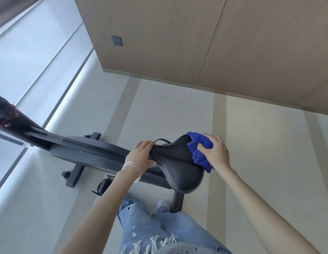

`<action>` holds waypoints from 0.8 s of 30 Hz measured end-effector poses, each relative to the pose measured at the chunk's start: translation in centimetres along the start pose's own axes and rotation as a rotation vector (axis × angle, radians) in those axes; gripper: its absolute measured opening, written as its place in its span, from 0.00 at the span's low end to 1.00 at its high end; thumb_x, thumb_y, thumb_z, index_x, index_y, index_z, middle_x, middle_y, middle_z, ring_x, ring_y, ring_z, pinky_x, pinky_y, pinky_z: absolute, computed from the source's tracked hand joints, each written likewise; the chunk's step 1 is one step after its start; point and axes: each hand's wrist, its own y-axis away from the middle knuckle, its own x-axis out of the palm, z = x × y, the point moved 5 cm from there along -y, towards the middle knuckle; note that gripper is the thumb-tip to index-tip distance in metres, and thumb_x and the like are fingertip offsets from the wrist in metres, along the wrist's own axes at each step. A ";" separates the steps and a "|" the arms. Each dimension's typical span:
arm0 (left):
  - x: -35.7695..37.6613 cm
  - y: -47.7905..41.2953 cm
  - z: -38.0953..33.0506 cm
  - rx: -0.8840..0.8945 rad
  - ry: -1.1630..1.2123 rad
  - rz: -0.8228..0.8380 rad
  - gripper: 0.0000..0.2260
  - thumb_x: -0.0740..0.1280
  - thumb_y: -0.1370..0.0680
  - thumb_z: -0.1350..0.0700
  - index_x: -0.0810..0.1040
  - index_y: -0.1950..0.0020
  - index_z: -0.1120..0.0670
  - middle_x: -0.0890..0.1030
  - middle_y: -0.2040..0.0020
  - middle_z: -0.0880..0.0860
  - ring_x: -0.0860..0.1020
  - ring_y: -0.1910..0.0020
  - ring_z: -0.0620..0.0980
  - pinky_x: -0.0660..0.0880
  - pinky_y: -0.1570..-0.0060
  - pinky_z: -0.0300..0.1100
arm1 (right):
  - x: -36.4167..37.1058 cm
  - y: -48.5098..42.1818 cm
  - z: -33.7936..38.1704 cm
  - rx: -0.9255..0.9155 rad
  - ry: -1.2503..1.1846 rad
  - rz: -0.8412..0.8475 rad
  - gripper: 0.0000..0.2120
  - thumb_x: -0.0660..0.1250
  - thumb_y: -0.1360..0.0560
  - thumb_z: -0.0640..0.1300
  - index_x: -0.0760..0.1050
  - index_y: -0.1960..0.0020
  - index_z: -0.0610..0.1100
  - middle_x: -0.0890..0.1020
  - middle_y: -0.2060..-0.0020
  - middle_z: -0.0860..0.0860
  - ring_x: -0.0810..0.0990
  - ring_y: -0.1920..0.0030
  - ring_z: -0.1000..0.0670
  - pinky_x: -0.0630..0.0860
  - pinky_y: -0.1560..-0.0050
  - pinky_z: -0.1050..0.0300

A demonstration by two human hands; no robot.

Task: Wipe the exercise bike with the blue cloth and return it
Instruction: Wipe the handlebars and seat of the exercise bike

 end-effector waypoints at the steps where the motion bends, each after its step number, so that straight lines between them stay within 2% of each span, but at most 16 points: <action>1: 0.0 0.0 0.0 0.000 0.004 -0.002 0.31 0.71 0.28 0.53 0.62 0.28 0.52 0.68 0.30 0.48 0.62 0.29 0.50 0.68 0.35 0.47 | -0.1 0.9 -0.3 0.007 -0.018 -0.021 0.19 0.69 0.30 0.51 0.75 0.40 0.54 0.75 0.46 0.55 0.73 0.52 0.56 0.67 0.55 0.61; 4: 0.0 0.0 0.1 0.000 0.012 -0.013 0.31 0.71 0.28 0.53 0.62 0.28 0.52 0.68 0.31 0.48 0.62 0.30 0.50 0.68 0.35 0.46 | -0.7 3.5 -0.8 -0.013 0.000 0.004 0.19 0.70 0.31 0.48 0.75 0.40 0.53 0.74 0.47 0.55 0.73 0.53 0.56 0.67 0.54 0.62; 8: 0.0 0.1 0.1 0.001 0.013 -0.009 0.31 0.71 0.28 0.53 0.62 0.28 0.52 0.68 0.30 0.48 0.62 0.29 0.50 0.68 0.34 0.46 | -2.7 5.4 -1.7 -0.032 0.113 0.338 0.18 0.71 0.33 0.46 0.77 0.44 0.56 0.76 0.49 0.57 0.77 0.49 0.52 0.70 0.50 0.59; 9: 0.0 0.1 0.1 -0.001 0.011 -0.005 0.31 0.70 0.28 0.53 0.61 0.27 0.52 0.67 0.30 0.48 0.62 0.29 0.50 0.67 0.34 0.47 | -3.4 5.3 -1.5 -0.025 0.107 0.378 0.17 0.71 0.34 0.46 0.78 0.46 0.57 0.77 0.49 0.57 0.77 0.49 0.51 0.71 0.48 0.58; 10: 0.1 0.1 0.1 -0.002 0.008 0.002 0.31 0.70 0.28 0.53 0.61 0.27 0.52 0.67 0.30 0.49 0.62 0.29 0.51 0.67 0.33 0.47 | -4.1 4.9 -1.1 -0.026 0.087 0.358 0.17 0.71 0.34 0.45 0.78 0.46 0.57 0.77 0.50 0.57 0.77 0.49 0.51 0.71 0.48 0.57; 14: 0.2 0.1 0.2 -0.009 0.003 0.004 0.32 0.70 0.27 0.52 0.61 0.27 0.52 0.67 0.29 0.49 0.61 0.28 0.51 0.65 0.32 0.45 | -4.6 2.2 3.2 -0.154 -0.004 0.085 0.18 0.71 0.32 0.46 0.78 0.43 0.54 0.75 0.50 0.56 0.76 0.48 0.51 0.68 0.47 0.60; 16: 0.2 0.1 0.1 -0.007 0.006 -0.002 0.32 0.70 0.27 0.53 0.61 0.27 0.53 0.67 0.29 0.49 0.61 0.29 0.51 0.63 0.31 0.43 | -2.3 1.3 5.5 -0.198 0.088 0.106 0.18 0.69 0.32 0.49 0.76 0.41 0.55 0.74 0.46 0.54 0.74 0.44 0.49 0.70 0.45 0.56; 18: 0.2 0.0 0.1 -0.004 0.007 -0.006 0.32 0.71 0.28 0.53 0.61 0.27 0.53 0.67 0.29 0.50 0.61 0.29 0.52 0.62 0.31 0.43 | 1.1 1.1 7.0 -0.219 0.375 0.179 0.20 0.66 0.30 0.54 0.73 0.39 0.56 0.72 0.41 0.51 0.70 0.42 0.44 0.69 0.41 0.49; 20: 0.2 0.0 0.1 -0.006 0.011 -0.005 0.32 0.71 0.28 0.53 0.61 0.27 0.53 0.67 0.29 0.50 0.62 0.29 0.52 0.62 0.31 0.43 | 3.5 1.5 8.0 -0.257 0.619 0.164 0.20 0.63 0.30 0.56 0.72 0.39 0.54 0.72 0.39 0.50 0.69 0.43 0.42 0.66 0.43 0.46; 24: 0.3 0.1 0.1 -0.006 0.018 -0.012 0.32 0.71 0.28 0.54 0.62 0.27 0.53 0.67 0.30 0.50 0.62 0.29 0.52 0.63 0.31 0.45 | 3.9 2.3 7.8 -0.373 0.639 0.180 0.18 0.66 0.32 0.53 0.74 0.43 0.53 0.74 0.41 0.52 0.69 0.44 0.42 0.66 0.46 0.48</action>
